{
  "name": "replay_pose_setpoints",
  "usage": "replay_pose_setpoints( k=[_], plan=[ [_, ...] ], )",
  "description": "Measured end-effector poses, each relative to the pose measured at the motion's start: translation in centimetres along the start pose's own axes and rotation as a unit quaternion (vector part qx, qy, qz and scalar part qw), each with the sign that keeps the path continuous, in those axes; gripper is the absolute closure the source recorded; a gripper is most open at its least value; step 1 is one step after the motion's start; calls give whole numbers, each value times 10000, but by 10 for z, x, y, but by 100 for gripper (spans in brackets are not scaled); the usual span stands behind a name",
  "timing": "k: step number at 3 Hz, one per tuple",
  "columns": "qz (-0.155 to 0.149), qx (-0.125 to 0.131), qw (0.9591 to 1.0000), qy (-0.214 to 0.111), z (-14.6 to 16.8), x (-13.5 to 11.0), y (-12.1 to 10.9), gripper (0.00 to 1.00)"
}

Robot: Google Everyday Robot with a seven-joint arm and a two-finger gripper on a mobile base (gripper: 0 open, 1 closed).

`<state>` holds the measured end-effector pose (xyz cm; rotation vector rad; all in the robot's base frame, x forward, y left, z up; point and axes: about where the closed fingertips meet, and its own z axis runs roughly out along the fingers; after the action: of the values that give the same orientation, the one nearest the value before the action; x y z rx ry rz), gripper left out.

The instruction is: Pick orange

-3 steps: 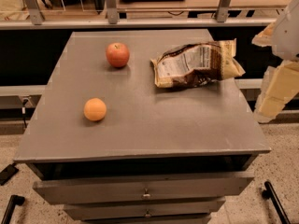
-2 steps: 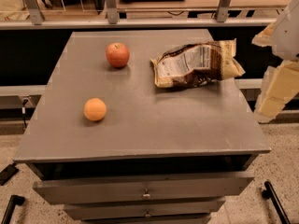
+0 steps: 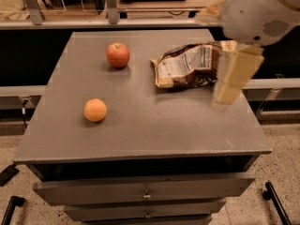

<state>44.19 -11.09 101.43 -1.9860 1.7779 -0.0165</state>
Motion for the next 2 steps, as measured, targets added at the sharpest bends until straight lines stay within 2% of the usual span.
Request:
replay_pose_setpoints(
  k=[1,2],
  plan=[
    [-1000,18,9935,-539,-3,-92,-5,0],
    [-1214,77,9906,-625,-9,-113,-4,0]
  ],
)
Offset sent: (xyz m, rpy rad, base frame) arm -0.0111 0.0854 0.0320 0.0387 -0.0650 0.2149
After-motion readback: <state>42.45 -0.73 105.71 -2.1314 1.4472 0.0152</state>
